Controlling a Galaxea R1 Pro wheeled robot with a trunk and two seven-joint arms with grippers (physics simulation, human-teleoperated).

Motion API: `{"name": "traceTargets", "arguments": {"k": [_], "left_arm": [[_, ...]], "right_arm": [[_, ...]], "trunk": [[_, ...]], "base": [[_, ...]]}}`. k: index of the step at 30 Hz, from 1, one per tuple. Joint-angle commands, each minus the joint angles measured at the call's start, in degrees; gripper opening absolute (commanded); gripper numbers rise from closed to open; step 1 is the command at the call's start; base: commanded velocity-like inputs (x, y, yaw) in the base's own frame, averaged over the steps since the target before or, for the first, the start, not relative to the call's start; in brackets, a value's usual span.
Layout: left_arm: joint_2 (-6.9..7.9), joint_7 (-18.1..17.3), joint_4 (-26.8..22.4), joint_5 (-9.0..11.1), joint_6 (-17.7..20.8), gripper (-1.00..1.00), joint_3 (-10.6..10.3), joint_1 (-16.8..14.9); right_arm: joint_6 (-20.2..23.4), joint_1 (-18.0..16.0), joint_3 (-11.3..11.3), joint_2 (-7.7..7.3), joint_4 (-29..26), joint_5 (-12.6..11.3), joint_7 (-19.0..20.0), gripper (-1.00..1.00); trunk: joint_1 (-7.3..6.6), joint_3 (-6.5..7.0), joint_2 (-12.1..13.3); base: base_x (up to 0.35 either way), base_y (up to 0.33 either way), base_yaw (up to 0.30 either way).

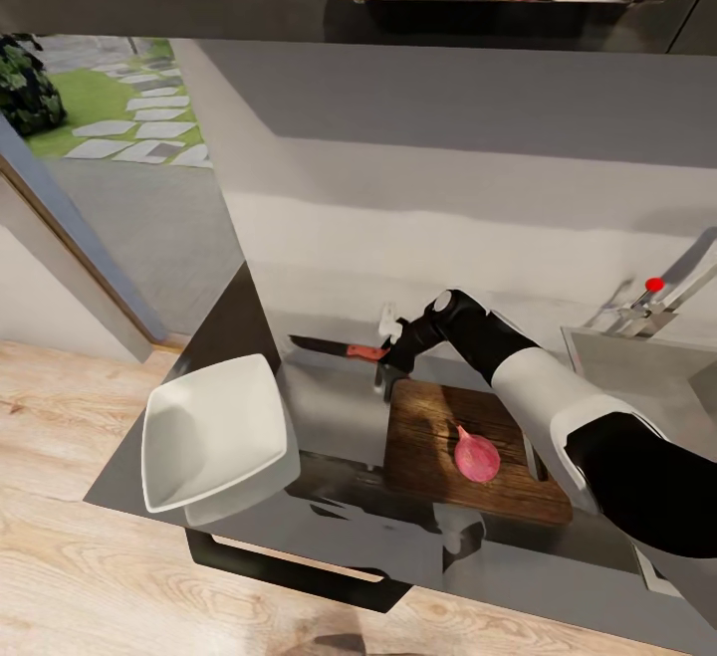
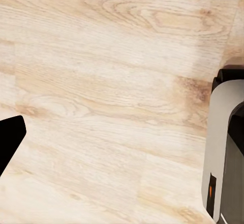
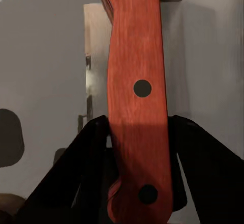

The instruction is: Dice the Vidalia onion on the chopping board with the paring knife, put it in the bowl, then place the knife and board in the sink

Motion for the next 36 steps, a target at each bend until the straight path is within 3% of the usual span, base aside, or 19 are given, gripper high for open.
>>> {"name": "traceTargets", "arguments": {"k": [1, 8, 15, 20, 33, 35, 36], "left_arm": [[-0.02, 0.1, 0.3, 0.2, -0.4, 1.00, -0.4, -0.1], [-0.02, 0.1, 0.3, 0.2, -0.4, 1.00, -0.4, -0.1], [-0.05, 0.1, 0.3, 0.2, -0.4, 1.00, -0.4, -0.1], [-0.10, 0.0, 0.3, 0.2, -0.4, 1.00, -0.4, -0.1], [-0.10, -0.1, 0.3, 0.2, -0.4, 1.00, -0.4, -0.1], [-0.10, -0.2, 0.3, 0.2, -0.4, 1.00, -0.4, -0.1], [-0.16, -0.2, 0.3, 0.2, -0.4, 1.00, -0.4, -0.1]], "right_arm": [[0.7, 0.0, 0.2, -0.01, -0.2, 0.2, -0.2, -1.00], [1.1, 0.0, 0.0, 0.05, -0.5, 0.0, -3.0, -1.00], [1.8, 0.0, -0.1, 0.00, -2.8, 0.0, -3.3, -1.00], [6.8, 0.0, -0.2, -0.11, -7.2, 0.0, -3.3, -1.00], [8.2, 0.0, -0.4, -0.23, -8.5, 0.1, -3.4, -1.00], [9.1, 0.0, -0.5, -0.24, -9.8, 0.1, -4.4, -1.00], [11.9, 0.0, -0.5, -0.14, -12.6, 0.1, -7.5, -1.00]], "trunk": [[0.04, -0.10, -0.1], [0.04, -0.10, -0.1], [0.04, -0.10, -0.1], [0.04, -0.10, -0.1], [0.04, -0.10, -0.1], [0.04, -0.10, -0.1], [0.04, -0.10, -0.1]], "base": [[0.000, 0.000, 0.000], [0.000, 0.000, 0.000], [0.000, 0.000, 0.000], [0.000, 0.000, 0.000], [0.000, 0.000, 0.000], [0.000, 0.000, 0.000], [0.000, 0.000, 0.000]]}}
